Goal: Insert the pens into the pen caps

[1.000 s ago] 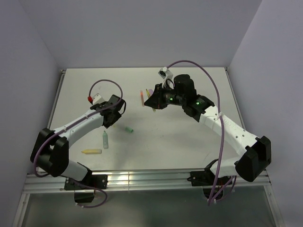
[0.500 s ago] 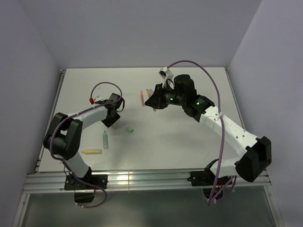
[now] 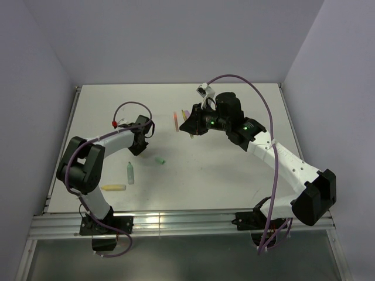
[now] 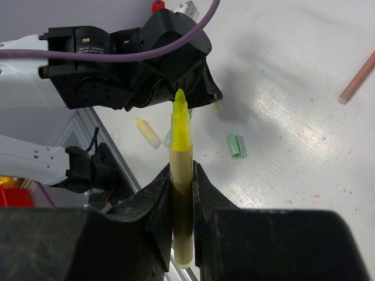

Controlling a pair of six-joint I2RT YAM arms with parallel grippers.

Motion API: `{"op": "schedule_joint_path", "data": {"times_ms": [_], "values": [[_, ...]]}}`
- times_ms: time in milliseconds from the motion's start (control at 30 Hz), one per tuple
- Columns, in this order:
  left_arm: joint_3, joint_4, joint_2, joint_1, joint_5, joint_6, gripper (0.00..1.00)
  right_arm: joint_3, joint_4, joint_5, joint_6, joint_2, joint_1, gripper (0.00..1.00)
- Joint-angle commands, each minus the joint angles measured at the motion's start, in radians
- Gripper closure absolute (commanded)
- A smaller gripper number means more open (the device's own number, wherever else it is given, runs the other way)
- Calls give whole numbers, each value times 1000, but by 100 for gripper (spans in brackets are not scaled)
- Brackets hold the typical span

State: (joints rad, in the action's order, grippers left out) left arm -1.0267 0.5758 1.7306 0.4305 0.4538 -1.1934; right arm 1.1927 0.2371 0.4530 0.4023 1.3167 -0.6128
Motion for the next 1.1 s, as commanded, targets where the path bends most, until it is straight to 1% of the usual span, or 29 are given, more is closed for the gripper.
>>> {"op": "schedule_joint_path", "data": {"times_ms": [0, 33, 167, 300, 333, 400, 433, 467, 533, 567, 633, 667, 700, 733, 767, 800, 867, 933, 967, 1000, 1067], "values": [[20, -45, -5, -6, -52, 2, 92, 12, -9, -17, -13, -34, -4, 100], [27, -50, -11, -7, -61, 6, 99, 11, -9, -20, -14, -33, -4, 100], [4, -53, -58, -12, -99, 55, 100, 19, 8, -37, -22, -33, -4, 100], [-108, -67, -167, -13, -184, 176, 100, 25, 11, -31, -36, -39, -1, 100], [-131, -91, -211, -13, -249, 240, 100, 25, 11, -25, -37, -40, -1, 100], [-229, -91, -241, -13, -308, 285, 100, 18, -7, 6, -36, -46, 1, 100], [-265, -106, -256, -13, -355, 354, 100, 15, -19, 16, -33, -51, -1, 100], [-350, -128, -253, -13, -445, 380, 100, -2, -50, 22, -25, -56, -1, 100], [-441, -139, -238, -13, -525, 420, 100, -33, -84, 29, -4, -77, -1, 100], [-505, -180, -235, -13, -609, 425, 100, -42, -117, 30, 4, -91, -1, 100], [-530, -253, -239, -12, -680, 423, 100, -57, -149, 45, 12, -106, -1, 100], [-532, -331, -246, -12, -713, 423, 100, -77, -189, 55, 24, -122, -1, 100], [-524, -377, -247, -12, -787, 417, 100, -85, -206, 64, 30, -129, -1, 100], [-517, -427, -253, -12, -826, 399, 100, -99, -222, 90, 35, -134, -1, 100], [-485, -480, -256, -13, -871, 390, 100, -105, -234, 104, 39, -140, -2, 100], [-458, -640, -259, -13, -976, 377, 100, -111, -269, 114, 52, -145, -2, 100], [-374, -797, -266, -12, -1071, 321, 100, -125, -303, 144, 64, -145, -4, 100], [-345, -908, -267, -12, -1142, 295, 100, -134, -314, 150, 66, -146, -4, 100], [-313, -928, -276, -10, -1149, 295, 100, -137, -326, 148, 63, -151, -4, 100], [-285, -1000, -305, -7, -1147, 291, 100, -140, -329, 139, 63, -154, -4, 100], [-206, -1054, -336, 2, -1139, 288, 100, -140, -328, 124, 56, -158, -4, 100]]}}
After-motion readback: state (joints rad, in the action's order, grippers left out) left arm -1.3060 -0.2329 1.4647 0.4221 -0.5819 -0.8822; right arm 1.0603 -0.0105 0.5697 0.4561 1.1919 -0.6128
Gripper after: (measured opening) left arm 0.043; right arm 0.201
